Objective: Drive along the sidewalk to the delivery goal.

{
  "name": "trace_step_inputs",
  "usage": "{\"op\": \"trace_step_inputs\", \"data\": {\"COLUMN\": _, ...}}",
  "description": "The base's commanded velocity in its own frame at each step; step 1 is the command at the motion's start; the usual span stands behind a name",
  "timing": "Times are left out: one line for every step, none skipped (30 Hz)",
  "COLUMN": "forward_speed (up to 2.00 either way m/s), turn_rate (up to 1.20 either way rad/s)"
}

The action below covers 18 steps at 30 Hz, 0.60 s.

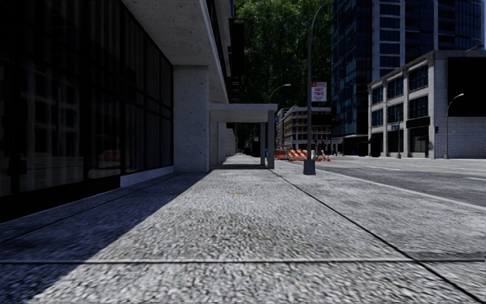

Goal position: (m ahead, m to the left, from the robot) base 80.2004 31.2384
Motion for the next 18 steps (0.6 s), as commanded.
{"op": "trace_step_inputs", "data": {"forward_speed": 2.00, "turn_rate": 0.13}}
{"op": "trace_step_inputs", "data": {"forward_speed": 2.00, "turn_rate": 0.08}}
{"op": "trace_step_inputs", "data": {"forward_speed": 2.00, "turn_rate": 0.00}}
{"op": "trace_step_inputs", "data": {"forward_speed": 2.00, "turn_rate": 0.00}}
{"op": "trace_step_inputs", "data": {"forward_speed": 2.00, "turn_rate": 0.00}}
{"op": "trace_step_inputs", "data": {"forward_speed": 2.00, "turn_rate": 0.00}}
{"op": "trace_step_inputs", "data": {"forward_speed": 2.00, "turn_rate": 0.00}}
{"op": "trace_step_inputs", "data": {"forward_speed": 2.00, "turn_rate": 0.00}}
{"op": "trace_step_inputs", "data": {"forward_speed": 2.00, "turn_rate": 0.00}}
{"op": "trace_step_inputs", "data": {"forward_speed": 2.00, "turn_rate": 0.00}}
{"op": "trace_step_inputs", "data": {"forward_speed": 2.00, "turn_rate": 0.00}}
{"op": "trace_step_inputs", "data": {"forward_speed": 2.00, "turn_rate": 0.00}}
{"op": "trace_step_inputs", "data": {"forward_speed": 2.00, "turn_rate": 0.00}}
{"op": "trace_step_inputs", "data": {"forward_speed": 2.00, "turn_rate": 0.00}}
{"op": "trace_step_inputs", "data": {"forward_speed": 2.00, "turn_rate": 0.00}}
{"op": "trace_step_inputs", "data": {"forward_speed": 2.00, "turn_rate": 0.00}}
{"op": "trace_step_inputs", "data": {"forward_speed": 2.00, "turn_rate": 0.00}}
{"op": "trace_step_inputs", "data": {"forward_speed": 2.00, "turn_rate": 0.00}}
